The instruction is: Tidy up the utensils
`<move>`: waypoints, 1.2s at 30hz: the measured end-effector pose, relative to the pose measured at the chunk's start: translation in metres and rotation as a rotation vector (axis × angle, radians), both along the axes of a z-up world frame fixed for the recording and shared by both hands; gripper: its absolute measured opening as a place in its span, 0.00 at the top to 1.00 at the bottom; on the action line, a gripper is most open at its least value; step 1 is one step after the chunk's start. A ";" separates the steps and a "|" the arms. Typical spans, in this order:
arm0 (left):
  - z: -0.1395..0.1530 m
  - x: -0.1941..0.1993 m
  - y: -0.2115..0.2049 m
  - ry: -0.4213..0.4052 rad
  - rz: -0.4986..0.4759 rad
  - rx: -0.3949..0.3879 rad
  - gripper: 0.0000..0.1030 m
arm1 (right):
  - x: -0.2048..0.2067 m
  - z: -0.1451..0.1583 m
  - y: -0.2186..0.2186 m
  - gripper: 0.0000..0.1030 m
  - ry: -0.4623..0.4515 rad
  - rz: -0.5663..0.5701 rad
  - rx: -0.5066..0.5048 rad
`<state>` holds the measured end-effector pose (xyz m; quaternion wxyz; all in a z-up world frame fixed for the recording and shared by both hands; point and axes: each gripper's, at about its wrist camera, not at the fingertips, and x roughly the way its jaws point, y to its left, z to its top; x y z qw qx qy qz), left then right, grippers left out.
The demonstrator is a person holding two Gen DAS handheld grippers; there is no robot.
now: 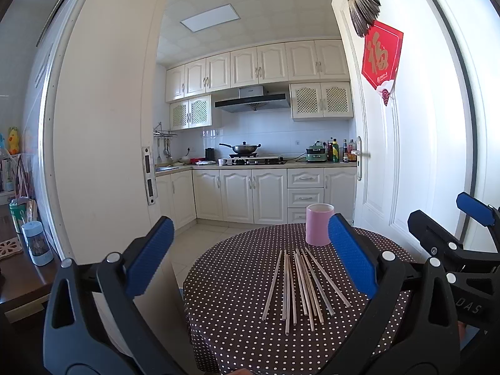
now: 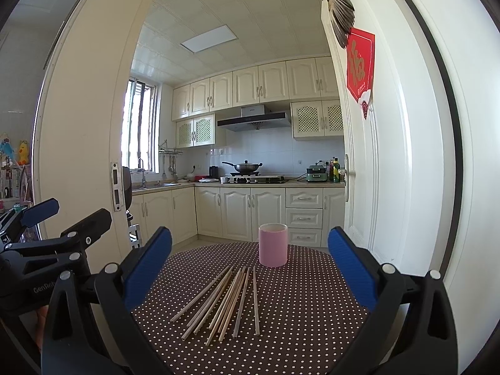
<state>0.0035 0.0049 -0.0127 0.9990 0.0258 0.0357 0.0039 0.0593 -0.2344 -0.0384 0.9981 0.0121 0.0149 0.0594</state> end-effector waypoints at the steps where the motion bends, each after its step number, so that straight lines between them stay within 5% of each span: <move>1: 0.001 0.001 0.000 0.001 0.000 0.000 0.06 | 0.000 0.000 0.000 0.07 0.001 0.000 -0.001; 36: 0.007 0.001 -0.002 0.002 0.015 0.006 0.06 | 0.001 0.003 0.000 0.07 0.012 0.005 0.000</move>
